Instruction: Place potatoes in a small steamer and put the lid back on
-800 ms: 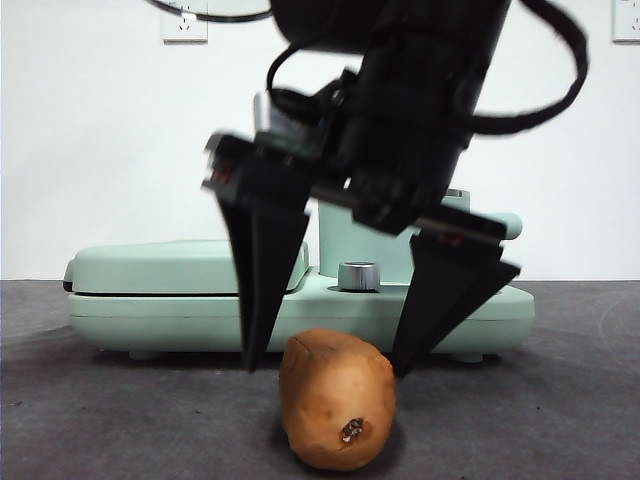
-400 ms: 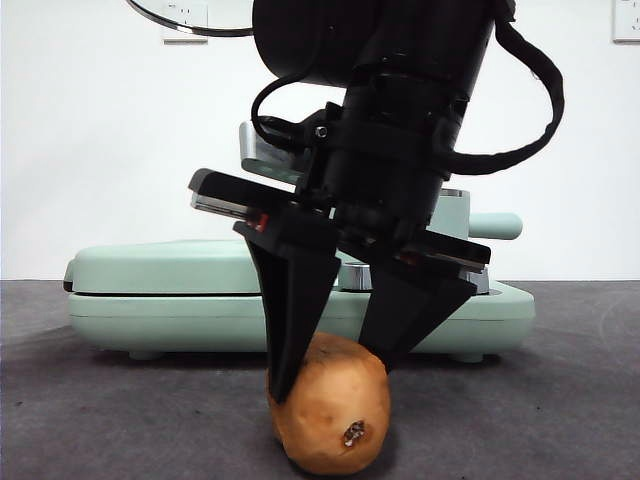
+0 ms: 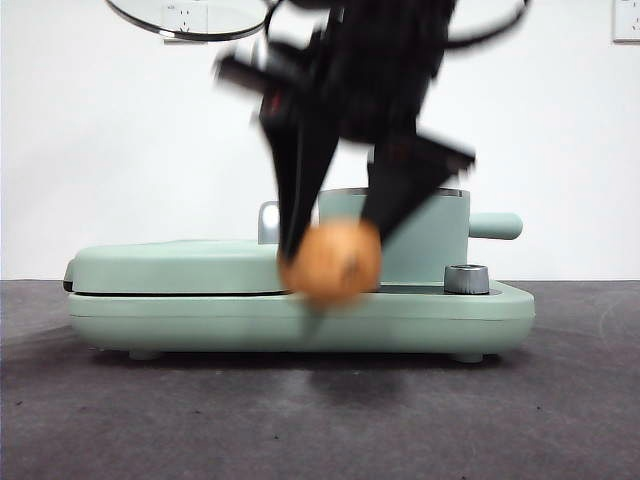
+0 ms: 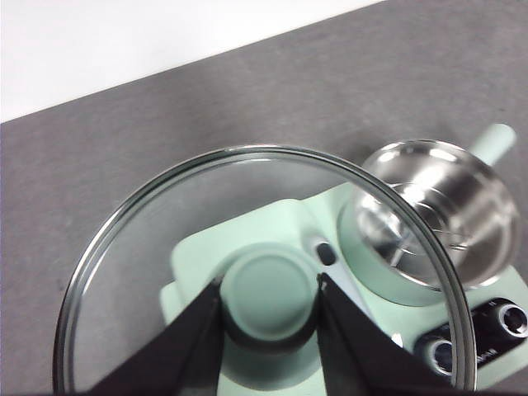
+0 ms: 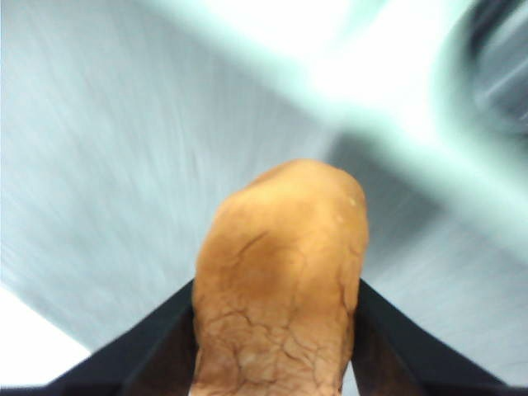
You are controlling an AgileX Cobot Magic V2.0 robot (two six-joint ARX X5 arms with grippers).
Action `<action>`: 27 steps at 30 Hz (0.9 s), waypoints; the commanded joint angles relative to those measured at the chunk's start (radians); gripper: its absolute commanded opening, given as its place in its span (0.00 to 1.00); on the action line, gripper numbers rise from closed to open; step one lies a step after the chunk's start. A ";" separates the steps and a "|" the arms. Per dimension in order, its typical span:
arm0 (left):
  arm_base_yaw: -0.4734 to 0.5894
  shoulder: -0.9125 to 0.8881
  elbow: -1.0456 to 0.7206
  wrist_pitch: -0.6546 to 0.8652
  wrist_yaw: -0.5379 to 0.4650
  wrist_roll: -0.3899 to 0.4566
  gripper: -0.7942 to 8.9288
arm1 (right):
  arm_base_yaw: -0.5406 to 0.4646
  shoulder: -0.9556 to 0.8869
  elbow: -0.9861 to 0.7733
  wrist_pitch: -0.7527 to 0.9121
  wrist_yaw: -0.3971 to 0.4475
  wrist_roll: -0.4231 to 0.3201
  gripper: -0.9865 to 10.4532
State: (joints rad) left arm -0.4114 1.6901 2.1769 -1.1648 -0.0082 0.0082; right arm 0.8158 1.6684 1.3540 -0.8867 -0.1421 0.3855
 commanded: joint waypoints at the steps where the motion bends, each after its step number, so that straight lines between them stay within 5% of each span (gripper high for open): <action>1: 0.014 0.003 0.026 0.024 0.000 0.010 0.10 | -0.050 0.005 0.135 -0.037 0.001 -0.070 0.21; 15: 0.038 0.003 0.026 0.016 0.000 0.009 0.10 | -0.353 0.293 0.762 -0.237 -0.015 -0.219 0.21; 27: 0.038 0.003 0.026 0.009 0.000 0.006 0.10 | -0.435 0.506 0.835 -0.291 -0.074 -0.234 0.21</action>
State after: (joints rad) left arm -0.3687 1.6901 2.1769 -1.1793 -0.0086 0.0086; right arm 0.3737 2.1548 2.1593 -1.1770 -0.2108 0.1638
